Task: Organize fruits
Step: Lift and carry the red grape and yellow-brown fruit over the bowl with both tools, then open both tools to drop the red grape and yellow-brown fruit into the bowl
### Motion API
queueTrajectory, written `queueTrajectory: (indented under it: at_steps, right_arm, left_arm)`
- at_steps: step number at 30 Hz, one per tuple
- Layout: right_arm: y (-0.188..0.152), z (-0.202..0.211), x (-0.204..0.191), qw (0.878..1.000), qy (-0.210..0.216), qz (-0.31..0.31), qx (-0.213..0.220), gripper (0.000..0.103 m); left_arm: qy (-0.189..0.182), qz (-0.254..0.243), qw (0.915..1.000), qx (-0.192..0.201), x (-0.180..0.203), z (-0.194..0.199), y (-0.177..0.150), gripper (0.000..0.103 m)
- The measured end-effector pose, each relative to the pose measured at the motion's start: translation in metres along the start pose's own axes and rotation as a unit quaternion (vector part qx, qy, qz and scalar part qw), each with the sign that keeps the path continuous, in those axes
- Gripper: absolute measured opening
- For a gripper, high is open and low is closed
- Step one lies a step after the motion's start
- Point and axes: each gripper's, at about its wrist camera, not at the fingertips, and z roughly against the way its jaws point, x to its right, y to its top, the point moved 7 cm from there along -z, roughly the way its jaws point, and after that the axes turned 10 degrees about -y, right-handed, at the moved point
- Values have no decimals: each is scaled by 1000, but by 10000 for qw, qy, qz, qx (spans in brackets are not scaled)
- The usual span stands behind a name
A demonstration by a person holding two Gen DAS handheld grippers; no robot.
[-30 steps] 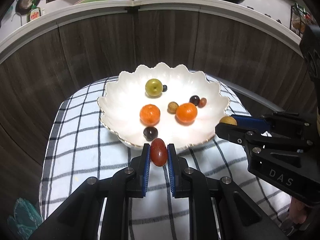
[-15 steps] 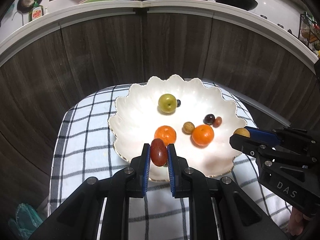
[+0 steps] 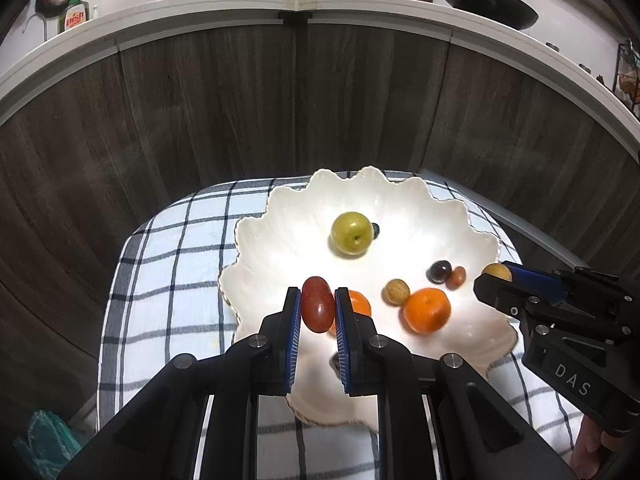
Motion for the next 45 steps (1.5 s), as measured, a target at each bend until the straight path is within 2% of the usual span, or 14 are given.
queueTrajectory:
  at_steps: [17, 31, 33, 35, 36, 38, 41, 45]
  right_arm:
    - [24, -44, 7, 9997, -108, -154, -143, 24]
    - [31, -57, 3, 9998, -149, -42, -159, 24]
    - [31, -58, 4, 9997, -179, -40, -161, 25]
    - [32, -58, 5, 9996, -215, -47, -179, 26]
    - [32, -58, 5, 9996, -221, -46, -176, 28]
    - [32, -57, 7, 9995, -258, -53, -152, 42]
    - [33, -52, 9, 9995, -298, -92, -86, 51]
    - [34, -45, 11, 9993, -343, -126, -47, 56]
  left_arm:
    - [98, 203, 9996, -177, -22, -43, 18, 18]
    - [123, 240, 9995, -192, -27, -55, 23, 19]
    - [137, 264, 9993, -205, -28, -54, 23, 37]
    - [185, 247, 9994, -151, -28, -51, 24, 45]
    - [203, 235, 9994, -139, -28, -50, 24, 46]
    - [223, 228, 9994, -139, -28, -48, 24, 47]
    - [239, 230, 9994, -121, -28, -43, 25, 55]
    - [295, 239, 9993, -43, -27, -32, 26, 64]
